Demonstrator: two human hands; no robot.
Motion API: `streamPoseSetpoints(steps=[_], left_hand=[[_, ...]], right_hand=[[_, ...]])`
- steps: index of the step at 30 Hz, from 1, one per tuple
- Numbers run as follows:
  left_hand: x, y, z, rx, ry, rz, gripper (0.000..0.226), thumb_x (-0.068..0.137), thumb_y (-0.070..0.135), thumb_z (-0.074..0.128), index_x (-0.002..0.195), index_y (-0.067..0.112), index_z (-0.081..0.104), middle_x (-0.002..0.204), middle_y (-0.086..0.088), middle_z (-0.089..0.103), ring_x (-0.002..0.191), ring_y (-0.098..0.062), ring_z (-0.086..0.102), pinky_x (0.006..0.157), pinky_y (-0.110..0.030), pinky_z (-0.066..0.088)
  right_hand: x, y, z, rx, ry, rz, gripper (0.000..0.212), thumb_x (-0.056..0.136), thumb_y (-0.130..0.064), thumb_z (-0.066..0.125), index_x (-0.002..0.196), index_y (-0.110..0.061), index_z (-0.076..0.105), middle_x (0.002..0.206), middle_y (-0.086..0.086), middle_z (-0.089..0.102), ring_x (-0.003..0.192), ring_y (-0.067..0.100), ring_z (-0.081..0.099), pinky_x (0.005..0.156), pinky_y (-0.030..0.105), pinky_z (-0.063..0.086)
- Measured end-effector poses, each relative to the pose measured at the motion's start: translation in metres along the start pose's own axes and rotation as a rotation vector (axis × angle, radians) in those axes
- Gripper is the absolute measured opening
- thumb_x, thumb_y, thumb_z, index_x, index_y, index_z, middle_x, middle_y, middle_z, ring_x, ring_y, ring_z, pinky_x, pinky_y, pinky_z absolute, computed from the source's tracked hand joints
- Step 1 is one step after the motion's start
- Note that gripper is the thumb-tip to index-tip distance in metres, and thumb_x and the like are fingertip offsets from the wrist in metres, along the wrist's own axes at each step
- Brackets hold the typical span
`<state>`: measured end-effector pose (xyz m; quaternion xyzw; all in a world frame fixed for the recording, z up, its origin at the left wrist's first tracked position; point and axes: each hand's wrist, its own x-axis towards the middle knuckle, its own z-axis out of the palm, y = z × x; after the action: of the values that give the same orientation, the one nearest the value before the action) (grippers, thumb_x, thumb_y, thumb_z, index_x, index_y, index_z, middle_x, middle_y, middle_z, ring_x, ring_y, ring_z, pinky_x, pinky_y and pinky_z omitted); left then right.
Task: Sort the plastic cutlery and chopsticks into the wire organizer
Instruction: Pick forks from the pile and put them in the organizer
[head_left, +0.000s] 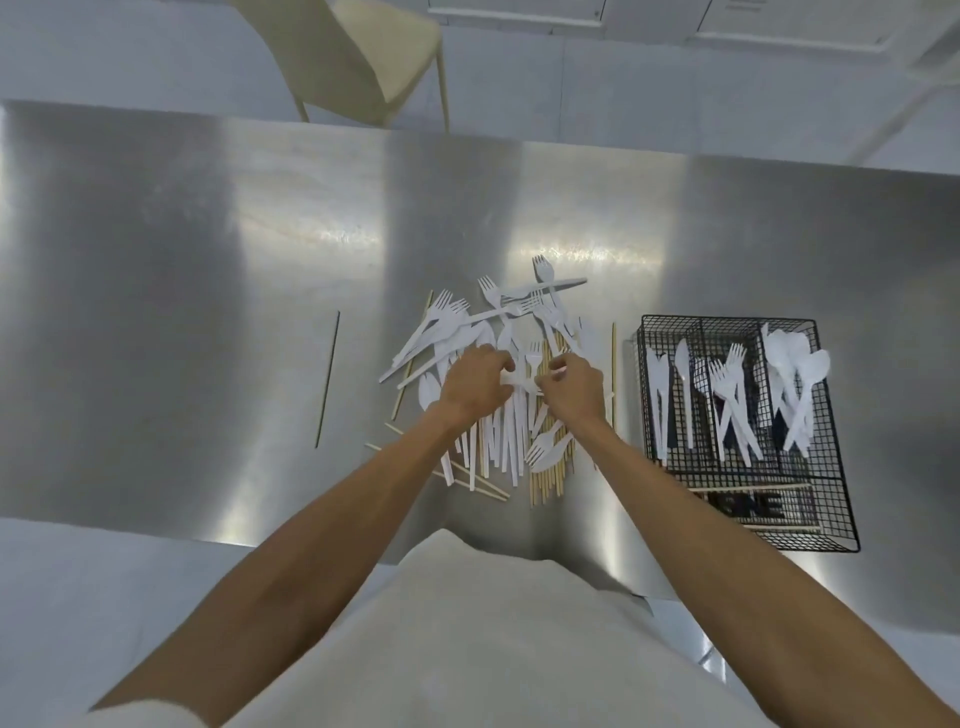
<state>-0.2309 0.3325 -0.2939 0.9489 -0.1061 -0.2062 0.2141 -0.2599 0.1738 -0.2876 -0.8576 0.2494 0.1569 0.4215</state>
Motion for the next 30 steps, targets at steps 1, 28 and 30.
streamPoseSetpoints(steps=[1, 28, 30], left_hand=[[0.003, 0.0, 0.001, 0.05, -0.013, 0.038, 0.034, 0.089, 0.028, 0.068, 0.12, 0.016, 0.065, 0.122, -0.008, 0.064, 0.117, -0.029, 0.055, 0.093, -0.042, 0.049], [0.013, -0.089, -0.041, -0.274, 0.295, -0.368, 0.021, 0.093, 0.02, 0.061, 0.107, 0.004, 0.06, 0.105, -0.014, 0.065, 0.091, -0.032, 0.063, 0.075, -0.037, 0.051], [0.019, -0.096, -0.046, -0.235, 0.274, -0.408, 0.027, 0.095, 0.025, 0.061, 0.112, 0.005, 0.061, 0.112, -0.015, 0.064, 0.097, -0.034, 0.063, 0.084, -0.04, 0.054]], right_hand=[[0.002, -0.004, 0.005, -0.032, 0.024, -0.007, 0.021, 0.091, -0.019, 0.07, 0.109, -0.009, 0.065, 0.1, 0.01, 0.07, 0.085, 0.028, 0.07, 0.075, 0.044, 0.061], [-0.002, 0.01, 0.024, 0.114, 0.219, 0.265, 0.027, 0.084, -0.016, 0.076, 0.071, -0.01, 0.053, 0.061, 0.001, 0.052, 0.047, 0.014, 0.048, 0.043, 0.021, 0.035], [-0.004, 0.006, 0.028, 0.059, 0.233, 0.308, 0.027, 0.084, -0.021, 0.079, 0.081, -0.004, 0.058, 0.069, 0.005, 0.057, 0.055, 0.019, 0.056, 0.045, 0.023, 0.039]])
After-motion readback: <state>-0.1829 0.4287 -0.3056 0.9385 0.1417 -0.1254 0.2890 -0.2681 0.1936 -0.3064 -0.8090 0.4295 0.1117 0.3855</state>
